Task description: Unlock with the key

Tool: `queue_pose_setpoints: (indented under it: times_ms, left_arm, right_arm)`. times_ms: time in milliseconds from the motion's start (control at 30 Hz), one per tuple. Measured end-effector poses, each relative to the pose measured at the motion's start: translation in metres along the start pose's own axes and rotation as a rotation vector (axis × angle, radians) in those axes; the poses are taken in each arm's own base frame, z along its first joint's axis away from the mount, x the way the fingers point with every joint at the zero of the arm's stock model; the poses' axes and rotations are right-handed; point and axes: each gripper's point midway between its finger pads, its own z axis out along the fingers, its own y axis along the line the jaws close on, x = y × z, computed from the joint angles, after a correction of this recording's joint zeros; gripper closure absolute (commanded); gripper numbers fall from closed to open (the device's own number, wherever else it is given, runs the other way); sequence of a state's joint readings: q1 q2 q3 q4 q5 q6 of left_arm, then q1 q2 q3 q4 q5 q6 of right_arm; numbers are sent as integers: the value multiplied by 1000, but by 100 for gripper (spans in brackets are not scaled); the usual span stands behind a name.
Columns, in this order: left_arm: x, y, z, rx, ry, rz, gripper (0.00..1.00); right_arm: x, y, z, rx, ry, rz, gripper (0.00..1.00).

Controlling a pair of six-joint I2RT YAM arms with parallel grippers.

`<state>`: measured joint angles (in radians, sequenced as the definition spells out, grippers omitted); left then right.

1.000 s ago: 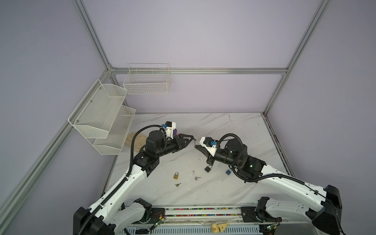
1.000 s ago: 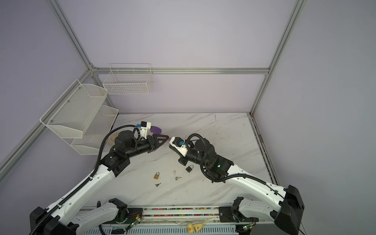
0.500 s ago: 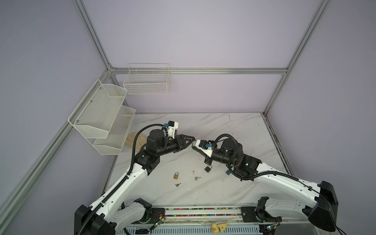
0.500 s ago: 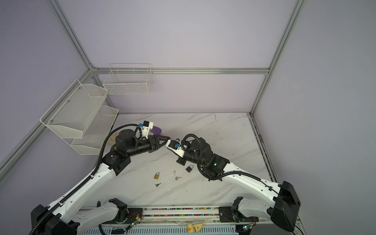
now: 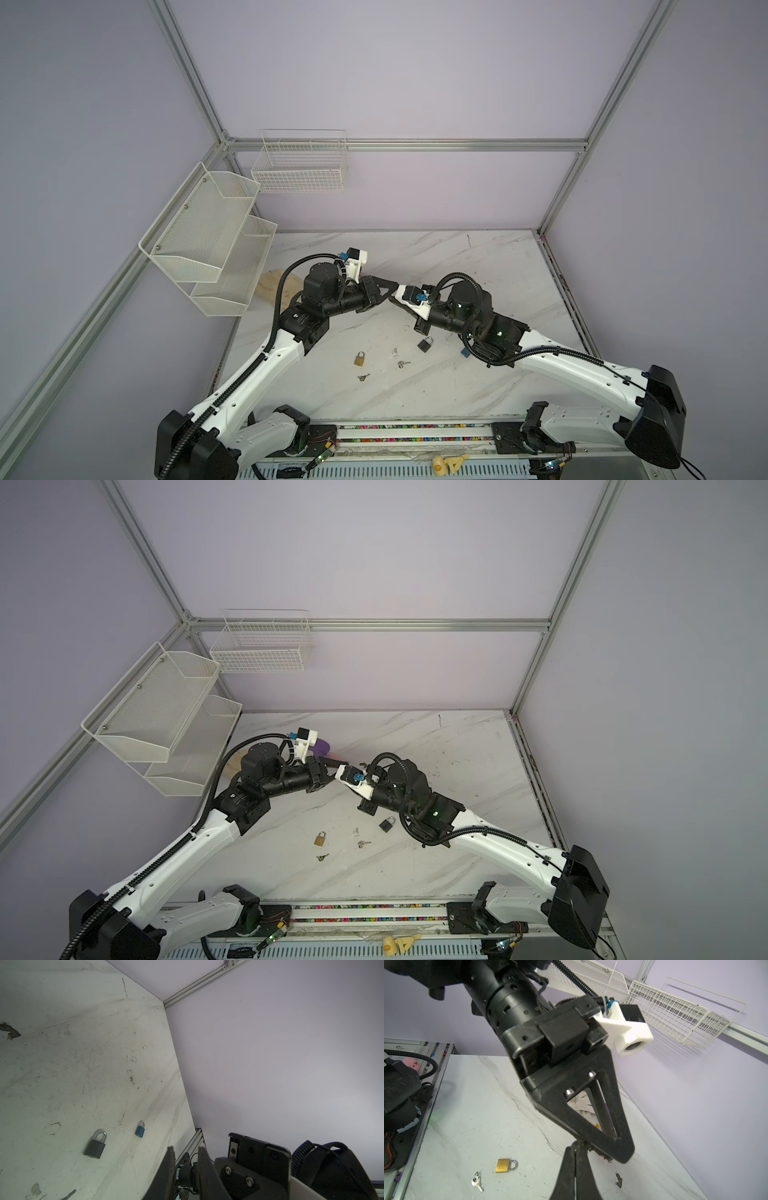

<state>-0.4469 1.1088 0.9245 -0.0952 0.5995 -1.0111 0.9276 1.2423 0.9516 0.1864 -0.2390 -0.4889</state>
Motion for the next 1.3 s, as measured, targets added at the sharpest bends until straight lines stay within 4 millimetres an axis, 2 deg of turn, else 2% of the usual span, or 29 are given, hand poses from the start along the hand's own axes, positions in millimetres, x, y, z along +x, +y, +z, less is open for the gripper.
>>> queue_pose_setpoints:
  times_ms: [233,533,567,667,767,867,1033,1167,1300]
  left_arm:
    - [0,1,0,-5,0,0,100]
    - [-1,2,0,-12,-2,-5,100]
    - [-2,2,0,-12,-8,-3,100]
    - [-8,-2,0,-6,-35,19,100]
    - [-23,-7,-1,2,-107,79,100]
    - [-38,-18,-4,28,-181,168,100]
    - [-57,-45,-9,97,-290,351,100]
    - [-55,-67,-6,159,-320,491,100]
    - [-41,-84,8,222,-314,606,100]
  right_arm:
    - [2,-2,2,12,6,-16,100]
    - [1,-3,2,17,6,-22,100]
    - [0,-4,2,18,5,-22,98]
    - [-4,-6,1,25,4,-15,79]
    - [-7,-6,-3,25,2,4,72]
    - [-16,-7,-15,31,-27,40,60]
    - [-36,-11,-38,19,-96,157,55]
    - [-30,-21,-40,-29,-104,343,56]
    - [-24,-41,-47,-48,-125,541,56]
